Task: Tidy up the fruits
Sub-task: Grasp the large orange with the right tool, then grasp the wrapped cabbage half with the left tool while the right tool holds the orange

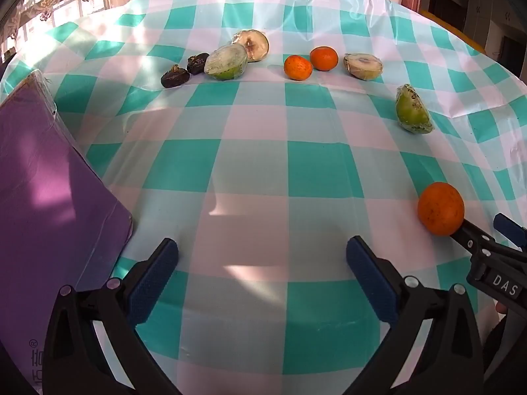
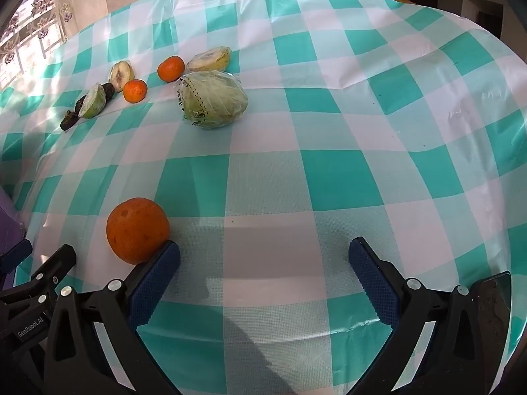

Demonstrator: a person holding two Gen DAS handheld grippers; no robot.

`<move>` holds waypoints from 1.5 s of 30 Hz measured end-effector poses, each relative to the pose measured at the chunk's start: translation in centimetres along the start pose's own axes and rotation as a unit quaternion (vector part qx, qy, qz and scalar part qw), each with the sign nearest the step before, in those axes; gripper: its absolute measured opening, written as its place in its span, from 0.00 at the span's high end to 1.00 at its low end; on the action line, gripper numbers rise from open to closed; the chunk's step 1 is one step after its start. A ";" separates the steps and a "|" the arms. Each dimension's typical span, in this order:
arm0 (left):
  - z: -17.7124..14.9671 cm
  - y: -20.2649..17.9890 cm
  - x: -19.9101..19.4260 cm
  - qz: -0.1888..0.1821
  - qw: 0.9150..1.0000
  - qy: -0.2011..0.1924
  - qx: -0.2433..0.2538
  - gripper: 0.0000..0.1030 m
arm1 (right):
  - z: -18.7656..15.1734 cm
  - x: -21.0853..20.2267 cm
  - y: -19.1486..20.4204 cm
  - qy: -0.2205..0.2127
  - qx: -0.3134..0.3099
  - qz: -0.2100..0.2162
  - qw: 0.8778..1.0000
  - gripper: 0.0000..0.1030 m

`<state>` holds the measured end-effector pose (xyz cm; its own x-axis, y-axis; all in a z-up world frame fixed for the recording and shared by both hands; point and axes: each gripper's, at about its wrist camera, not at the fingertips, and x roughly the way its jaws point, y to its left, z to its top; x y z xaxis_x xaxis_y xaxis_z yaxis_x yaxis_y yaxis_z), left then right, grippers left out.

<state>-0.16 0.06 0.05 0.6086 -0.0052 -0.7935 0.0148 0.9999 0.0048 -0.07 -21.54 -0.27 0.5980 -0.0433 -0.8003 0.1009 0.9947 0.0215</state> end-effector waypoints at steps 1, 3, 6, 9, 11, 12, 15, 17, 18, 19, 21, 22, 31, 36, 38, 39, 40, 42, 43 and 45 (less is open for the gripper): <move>0.0 0.0 0.0 0.000 1.000 0.000 0.000 0.01 | 0.0 0.0 0.2 0.000 0.000 0.000 1.000 0.04; 0.0 0.0 0.0 0.000 1.000 0.000 0.000 0.01 | 0.0 0.1 0.2 0.000 0.001 0.000 1.000 0.04; 0.0 0.0 0.0 0.000 1.000 0.000 0.000 0.01 | 0.0 0.0 0.1 0.000 -0.001 0.002 1.000 0.04; 0.0 0.0 0.0 0.000 1.000 0.000 0.000 0.01 | -0.2 -0.2 -0.1 0.000 -0.008 0.007 1.000 0.04; 0.0 0.0 0.0 0.000 1.000 0.000 0.000 0.01 | -0.5 -0.5 0.2 0.001 -0.015 0.011 1.000 0.04; 0.0 0.0 0.0 0.000 1.000 0.000 0.000 0.01 | -0.6 -0.6 0.2 0.001 -0.018 0.013 1.000 0.04; 0.0 0.0 0.0 0.000 1.000 0.000 0.000 0.01 | -1.1 -1.0 0.5 -0.002 -0.030 0.025 0.999 0.04; 0.0 0.0 0.0 0.000 1.000 0.000 0.000 0.01 | -1.3 -1.1 0.9 -0.001 -0.054 0.039 0.998 0.04; 0.0 0.0 0.0 0.000 1.000 0.000 0.000 0.01 | -1.4 -1.2 1.1 -0.001 -0.066 0.047 0.997 0.04; 0.0 0.0 0.0 0.000 1.000 0.000 0.000 0.01 | -1.5 -1.3 1.4 -0.005 -0.079 0.053 0.995 0.04; -0.1 0.0 0.0 0.000 1.000 0.000 0.000 0.01 | -1.6 -1.4 2.0 -0.016 -0.093 0.060 0.994 0.04; -0.1 0.0 0.0 0.000 1.000 0.000 0.000 0.01 | -1.7 -1.5 2.2 -0.024 -0.089 0.071 0.993 0.04; -0.1 0.0 0.0 0.000 1.000 0.000 0.000 0.01 | -0.3 -0.8 3.8 -0.006 -0.109 0.078 0.991 0.25; 0.0 0.5 0.0 0.011 1.000 0.000 -0.016 0.01 | 0.0 -0.6 4.5 -0.007 -0.120 0.086 0.989 0.28; 0.0 0.7 0.0 0.015 1.000 0.000 -0.023 0.01 | 0.1 -0.6 4.9 -0.011 -0.127 0.094 0.987 0.32; 0.0 0.8 0.0 0.017 1.000 0.000 -0.025 0.01 | 0.1 -0.6 5.1 -0.012 -0.132 0.097 0.986 0.34; 0.0 0.9 0.0 0.018 1.000 0.000 -0.026 0.01 | 0.1 -0.7 5.3 -0.014 -0.134 0.100 0.986 0.39; 0.0 0.9 0.0 0.018 1.000 0.000 -0.026 0.01 | 0.2 -0.8 5.3 -0.019 -0.135 0.102 0.985 0.52; 0.0 0.9 0.0 0.018 1.000 0.000 -0.026 0.01 | 0.2 -0.9 5.0 -0.022 -0.130 0.112 0.985 0.61; 0.0 0.9 0.0 0.018 1.000 0.000 -0.026 0.01 | 0.4 -0.9 3.8 -0.024 -0.098 0.117 0.988 0.61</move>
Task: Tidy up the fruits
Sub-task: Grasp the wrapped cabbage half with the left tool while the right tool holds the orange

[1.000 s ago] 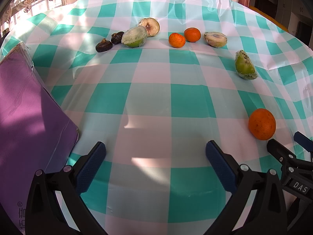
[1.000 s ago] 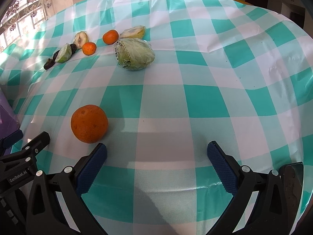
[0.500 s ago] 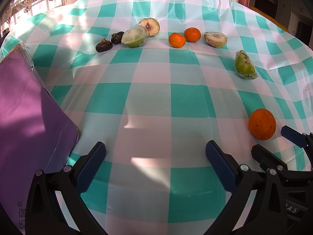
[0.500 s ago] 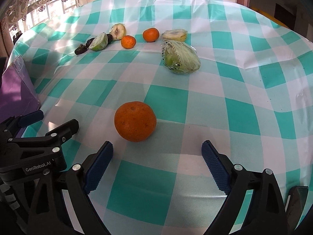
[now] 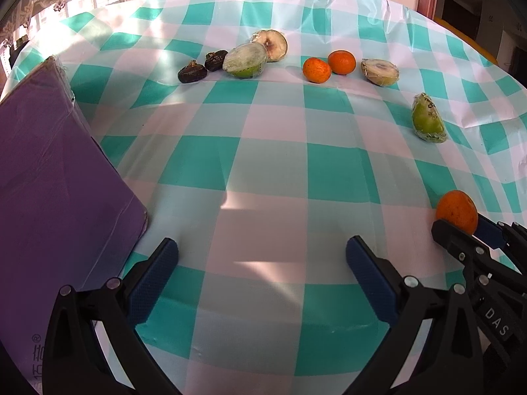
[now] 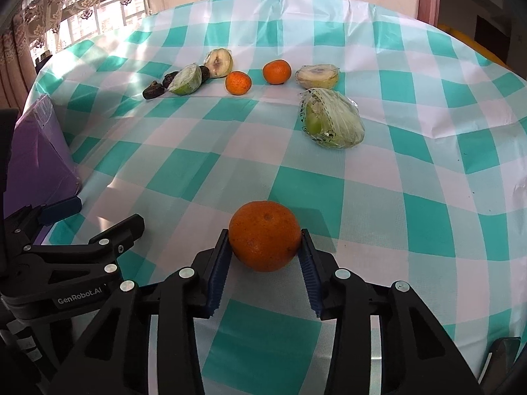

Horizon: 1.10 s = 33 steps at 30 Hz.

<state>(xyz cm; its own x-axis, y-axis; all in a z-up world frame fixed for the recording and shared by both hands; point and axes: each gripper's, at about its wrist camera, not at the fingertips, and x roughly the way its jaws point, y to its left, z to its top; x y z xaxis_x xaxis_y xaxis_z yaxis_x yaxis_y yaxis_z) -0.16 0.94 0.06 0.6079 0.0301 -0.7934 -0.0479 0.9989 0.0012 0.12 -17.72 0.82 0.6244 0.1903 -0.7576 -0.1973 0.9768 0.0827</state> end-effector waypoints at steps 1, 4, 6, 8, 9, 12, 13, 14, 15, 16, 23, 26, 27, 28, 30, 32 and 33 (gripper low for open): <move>0.0 0.0 0.0 0.000 1.000 0.000 0.000 0.01 | 0.0 -0.3 -1.0 -0.008 0.027 0.001 1.000 0.61; 0.0 0.0 0.0 0.000 1.000 0.000 0.000 0.01 | -0.7 -1.5 -4.5 -0.041 0.117 -0.002 0.992 0.61; 0.0 -0.1 -0.1 0.005 1.000 0.004 -0.008 0.01 | -1.0 -1.9 -6.3 -0.050 0.164 0.000 0.985 0.61; 0.3 -0.8 0.1 0.009 1.000 0.011 -0.012 0.01 | -1.4 -2.2 -7.4 -0.059 0.198 -0.005 0.979 0.61; 0.5 -1.6 0.2 0.004 1.000 0.012 -0.005 0.01 | -1.5 -2.4 -7.9 -0.065 0.210 -0.007 0.976 0.61; 1.5 -4.8 0.9 -0.027 0.999 0.015 0.038 0.01 | -1.8 -2.7 -8.9 -0.078 0.240 -0.019 0.967 0.61; 2.0 -6.0 1.2 -0.036 0.998 0.015 0.048 0.02 | -1.9 -2.9 -9.1 -0.084 0.248 -0.022 0.965 0.61; 2.6 -7.3 1.7 -0.041 0.997 0.015 0.056 0.02 | -2.1 -3.1 -9.4 -0.091 0.255 -0.029 0.962 0.61; 3.2 -8.5 2.1 -0.044 0.997 0.015 0.064 0.02 | -2.3 -3.3 -9.7 -0.097 0.263 -0.033 0.959 0.61; 3.9 -9.9 2.6 -0.047 0.996 0.013 0.076 0.02 | -2.4 -3.5 -9.9 -0.103 0.268 -0.035 0.957 0.61; 8.4 -18.2 5.5 -0.026 0.985 -0.020 0.171 0.02 | -2.5 -3.5 -9.9 -0.108 0.271 -0.032 0.956 0.61; 10.1 -19.3 6.9 -0.035 0.985 -0.012 0.171 0.01 | -2.4 -3.3 -9.6 -0.104 0.267 -0.029 0.958 0.61; 10.5 -19.2 7.3 -0.035 0.986 -0.009 0.165 0.01 | -2.4 -3.3 -9.6 -0.104 0.267 -0.028 0.958 0.61; 10.8 -19.0 7.5 -0.037 0.987 -0.005 0.155 0.03 | -2.4 -3.3 -9.6 -0.104 0.266 -0.026 0.958 0.61; 10.7 -18.6 7.2 -0.068 0.987 -0.010 0.148 0.28 | -2.4 -3.3 -9.6 -0.102 0.264 -0.023 0.959 0.61; 10.0 -18.3 6.5 -0.058 0.987 -0.023 0.149 0.43 | -2.3 -3.2 -9.6 -0.101 0.261 -0.020 0.960 0.61; 9.8 -17.9 6.2 -0.059 0.988 -0.026 0.144 0.43 | -2.2 -3.1 -9.6 -0.100 0.260 -0.019 0.960 0.61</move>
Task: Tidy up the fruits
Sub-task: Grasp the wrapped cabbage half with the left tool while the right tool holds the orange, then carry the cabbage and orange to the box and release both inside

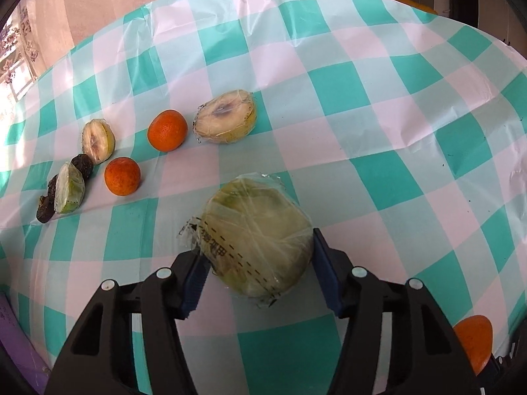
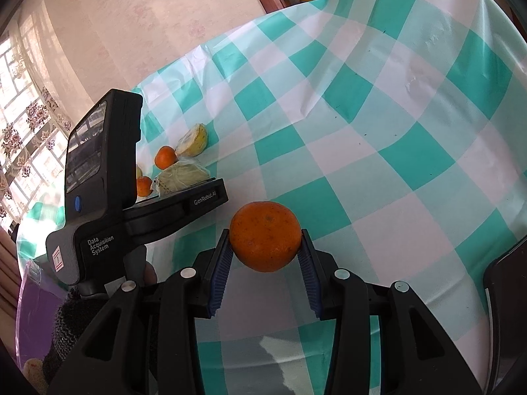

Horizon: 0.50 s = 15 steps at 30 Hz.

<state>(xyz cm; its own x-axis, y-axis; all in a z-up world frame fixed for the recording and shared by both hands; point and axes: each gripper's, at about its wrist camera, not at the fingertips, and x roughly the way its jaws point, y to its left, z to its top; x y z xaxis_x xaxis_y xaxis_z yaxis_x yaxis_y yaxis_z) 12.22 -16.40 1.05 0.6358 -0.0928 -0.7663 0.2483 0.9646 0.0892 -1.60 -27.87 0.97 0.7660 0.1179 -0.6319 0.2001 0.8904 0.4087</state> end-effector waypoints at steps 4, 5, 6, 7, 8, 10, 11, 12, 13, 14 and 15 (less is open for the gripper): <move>-2.1 1.7 -2.6 -0.017 0.999 -0.027 -0.043 0.43 | 0.0 0.4 0.1 0.011 -0.003 -0.001 1.000 0.61; -2.9 2.2 -3.2 -0.023 0.998 -0.029 -0.056 0.43 | 0.0 0.5 0.2 0.016 -0.007 0.000 1.000 0.61; -3.7 2.8 -3.8 -0.027 0.997 -0.028 -0.070 0.43 | 0.0 0.7 0.4 0.021 -0.010 0.000 1.000 0.61; -4.7 3.4 -4.5 -0.027 0.996 -0.027 -0.082 0.43 | -0.1 0.7 0.5 0.024 -0.014 0.000 1.000 0.61; -5.6 4.0 -5.1 -0.027 0.995 -0.026 -0.093 0.43 | -0.1 0.8 0.6 0.025 -0.016 0.001 1.000 0.61; -7.5 5.3 -6.6 -0.028 0.992 -0.027 -0.118 0.43 | -0.2 0.7 0.6 0.025 -0.018 0.004 1.000 0.61; -8.4 5.9 -7.1 -0.024 0.991 -0.027 -0.126 0.43 | -0.2 0.7 0.6 0.025 -0.018 0.004 0.999 0.61; -9.3 6.5 -7.8 -0.022 0.990 -0.029 -0.134 0.43 | -0.3 0.7 0.7 0.026 -0.019 0.004 0.999 0.61; -10.1 7.1 -8.4 -0.022 0.989 -0.030 -0.141 0.43 | -0.3 0.7 0.7 0.027 -0.020 0.004 0.999 0.61; -11.0 7.5 -9.0 -0.019 0.989 -0.033 -0.146 0.43 | -0.3 0.8 0.8 0.028 -0.020 0.004 0.999 0.61; -11.6 7.9 -9.5 -0.013 0.988 -0.035 -0.149 0.43 | -0.3 0.8 0.8 0.028 -0.021 0.003 0.999 0.61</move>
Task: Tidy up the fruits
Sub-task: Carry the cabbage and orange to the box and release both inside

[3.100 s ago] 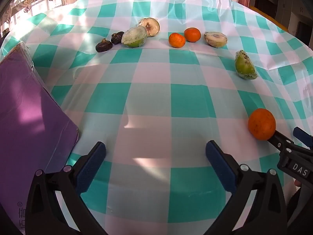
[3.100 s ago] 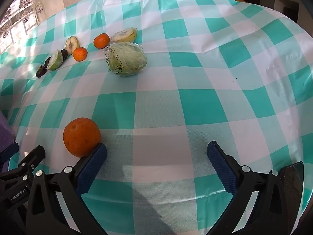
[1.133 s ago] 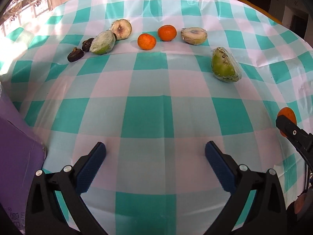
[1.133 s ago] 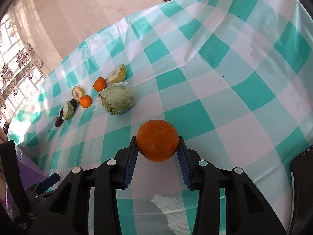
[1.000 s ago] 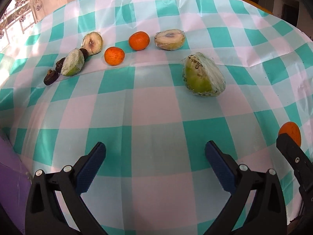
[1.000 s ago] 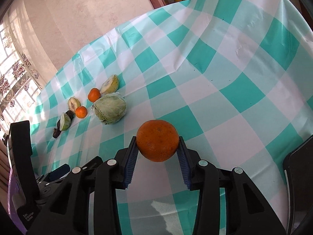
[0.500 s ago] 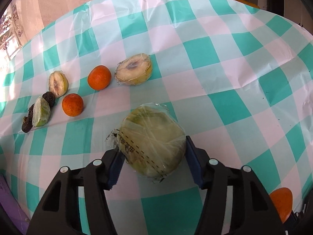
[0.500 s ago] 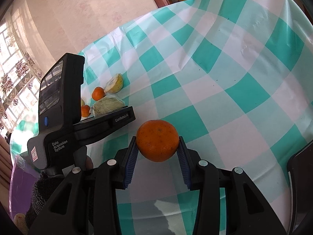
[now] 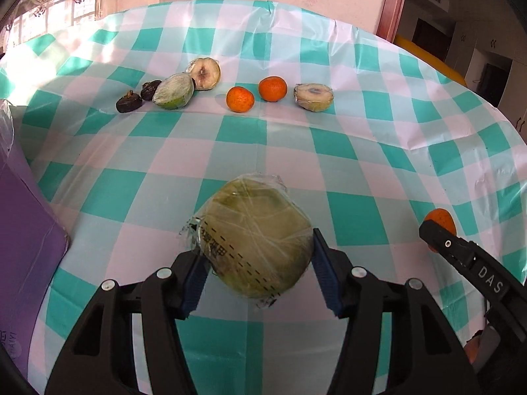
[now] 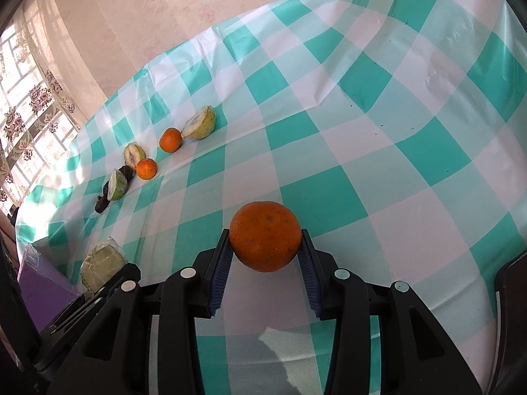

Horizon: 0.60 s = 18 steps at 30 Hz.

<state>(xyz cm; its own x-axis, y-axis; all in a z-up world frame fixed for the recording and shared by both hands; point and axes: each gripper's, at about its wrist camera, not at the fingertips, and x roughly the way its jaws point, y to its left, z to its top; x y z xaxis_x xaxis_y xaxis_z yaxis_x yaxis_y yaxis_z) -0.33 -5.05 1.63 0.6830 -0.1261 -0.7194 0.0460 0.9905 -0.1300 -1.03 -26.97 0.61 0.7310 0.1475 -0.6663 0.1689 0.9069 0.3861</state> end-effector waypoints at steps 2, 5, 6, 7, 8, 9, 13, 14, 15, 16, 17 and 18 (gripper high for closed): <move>-0.8 0.8 -1.0 0.004 1.000 -0.005 -0.004 0.43 | 0.0 0.0 0.0 0.001 -0.001 0.000 1.000 0.61; -1.6 1.4 -1.8 0.001 1.000 -0.005 -0.009 0.43 | 0.0 0.1 0.1 0.004 -0.004 -0.004 1.000 0.61; -1.9 1.6 -2.0 0.000 1.000 -0.004 -0.010 0.43 | 0.0 0.1 0.2 0.005 -0.005 -0.006 1.000 0.61; -2.1 1.7 -2.3 -0.002 1.000 -0.004 -0.011 0.43 | 0.0 0.1 0.2 0.006 -0.006 -0.006 1.000 0.61; -2.4 1.8 -2.5 -0.003 1.000 -0.004 -0.012 0.43 | 0.0 0.1 0.2 0.006 -0.007 -0.008 1.000 0.61; -2.5 1.9 -2.6 -0.005 1.000 -0.004 -0.012 0.43 | 0.0 0.0 0.3 0.006 -0.008 -0.009 1.000 0.61; -3.1 2.4 -3.3 -0.014 1.000 -0.007 -0.016 0.43 | -0.4 -0.2 0.6 0.009 -0.015 -0.010 1.000 0.61; -3.2 2.6 -3.5 -0.016 1.000 -0.007 -0.018 0.43 | -0.6 -0.3 0.8 0.009 -0.018 -0.008 1.000 0.61; -3.4 2.8 -3.7 -0.019 1.000 -0.009 -0.021 0.43 | -0.7 -0.4 1.0 0.010 -0.022 -0.007 1.000 0.61; -3.5 3.0 -3.8 -0.021 0.999 -0.010 -0.024 0.43 | -1.0 -0.5 1.3 0.012 -0.025 -0.006 1.000 0.61; -3.6 3.2 -4.0 -0.022 0.999 -0.012 -0.026 0.43 | -1.2 -0.6 1.5 0.014 -0.029 -0.003 0.999 0.61; -3.6 3.3 -4.1 -0.024 0.999 -0.013 -0.028 0.43 | -1.5 -0.7 1.8 0.016 -0.033 -0.002 0.999 0.61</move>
<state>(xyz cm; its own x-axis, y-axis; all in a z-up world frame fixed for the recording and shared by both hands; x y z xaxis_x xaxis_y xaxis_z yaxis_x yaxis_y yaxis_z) -5.60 -1.42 1.71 0.7003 -0.1716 -0.6929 0.0388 0.9784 -0.2031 -2.19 -24.81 0.81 0.7089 0.1561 -0.6878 0.1267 0.9312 0.3419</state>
